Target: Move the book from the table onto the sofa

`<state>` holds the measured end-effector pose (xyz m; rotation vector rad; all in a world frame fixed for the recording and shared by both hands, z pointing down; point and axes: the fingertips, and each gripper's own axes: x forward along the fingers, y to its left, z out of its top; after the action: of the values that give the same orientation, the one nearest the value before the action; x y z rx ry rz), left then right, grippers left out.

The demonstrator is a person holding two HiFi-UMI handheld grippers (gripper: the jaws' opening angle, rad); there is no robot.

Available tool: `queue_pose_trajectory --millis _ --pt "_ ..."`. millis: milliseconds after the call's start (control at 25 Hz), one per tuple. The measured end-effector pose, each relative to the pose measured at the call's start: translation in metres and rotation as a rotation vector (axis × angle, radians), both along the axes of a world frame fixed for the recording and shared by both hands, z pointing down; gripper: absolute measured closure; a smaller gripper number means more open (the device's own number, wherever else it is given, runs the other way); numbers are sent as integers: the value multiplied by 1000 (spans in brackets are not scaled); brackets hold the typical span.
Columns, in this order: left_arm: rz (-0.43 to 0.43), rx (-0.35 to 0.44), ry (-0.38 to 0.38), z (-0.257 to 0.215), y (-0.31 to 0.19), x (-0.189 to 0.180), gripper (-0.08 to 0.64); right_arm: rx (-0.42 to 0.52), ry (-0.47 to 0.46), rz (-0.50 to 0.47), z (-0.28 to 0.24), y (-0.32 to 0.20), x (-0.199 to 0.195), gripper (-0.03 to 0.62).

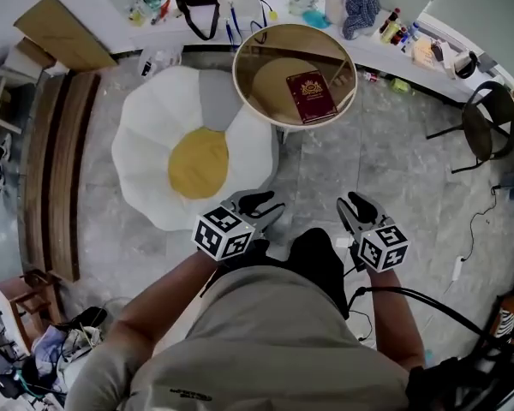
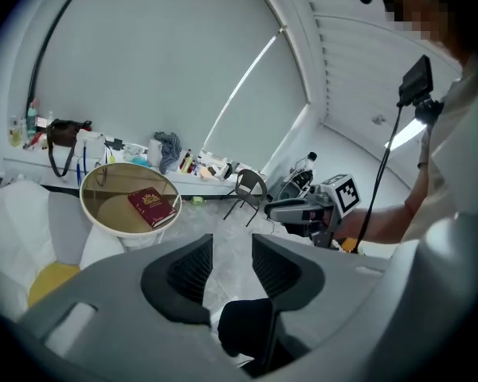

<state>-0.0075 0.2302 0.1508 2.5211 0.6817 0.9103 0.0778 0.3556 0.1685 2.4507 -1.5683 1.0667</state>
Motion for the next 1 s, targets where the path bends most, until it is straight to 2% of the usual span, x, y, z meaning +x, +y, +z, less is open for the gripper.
queue_pose_trajectory --millis 200,440,680,840,1000 --pt "-62 -68 -47 34 -22 57 368 -22 -70 -11 38 -15 59 446" --pt "-162 -89 -143 89 -35 141 328 -38 -149 -64 104 -45 172 440" --pt "-293 -116 -252 149 -47 230 328 3 -367 -68 183 -76 279 437" --pt "-401 -142 -322 207 -60 279 316 -51 -401 -126 249 -94 330 439" --pt "-461 -145 -373 268 -74 315 299 -75 -401 -167 300 -120 370 437"
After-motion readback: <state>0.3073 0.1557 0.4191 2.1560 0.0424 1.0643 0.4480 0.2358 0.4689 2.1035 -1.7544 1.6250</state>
